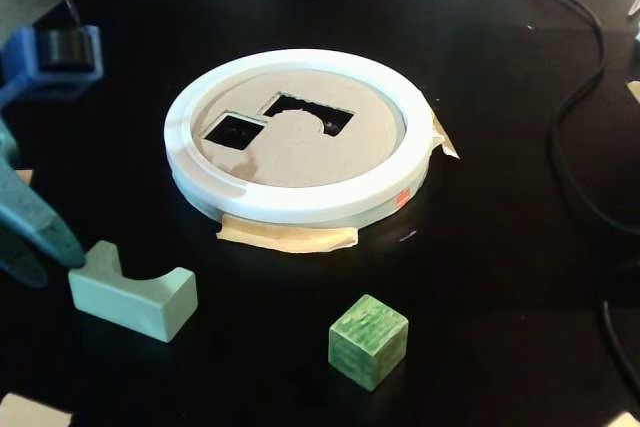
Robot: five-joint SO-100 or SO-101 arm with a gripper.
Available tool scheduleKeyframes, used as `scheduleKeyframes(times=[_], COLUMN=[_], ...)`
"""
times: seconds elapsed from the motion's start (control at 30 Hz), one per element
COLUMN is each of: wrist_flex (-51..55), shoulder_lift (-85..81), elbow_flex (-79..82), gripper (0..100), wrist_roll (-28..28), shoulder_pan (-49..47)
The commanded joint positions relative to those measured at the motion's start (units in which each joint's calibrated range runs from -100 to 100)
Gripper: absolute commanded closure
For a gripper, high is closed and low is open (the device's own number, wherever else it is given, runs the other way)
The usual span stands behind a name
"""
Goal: Pick up the square block and drop it in corresponding square shaped hole
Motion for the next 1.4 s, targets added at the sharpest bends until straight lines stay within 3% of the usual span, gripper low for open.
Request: scheduleKeyframes(times=[0.0, 0.37, 0.8, 1.17, 1.37], wrist_flex=[-1.8, -2.0, 0.0, 4.22, 4.22], shoulder_lift=[-0.62, -0.62, 3.59, 51.41, 79.63], elbow_flex=[0.04, -2.51, -26.74, -67.99, -89.21], gripper=[19, 19, 19, 19, 17], wrist_roll=[0.24, 0.24, -0.24, -0.34, -0.44], shoulder_pan=[0.97, -0.78, -1.03, -1.65, -10.02])
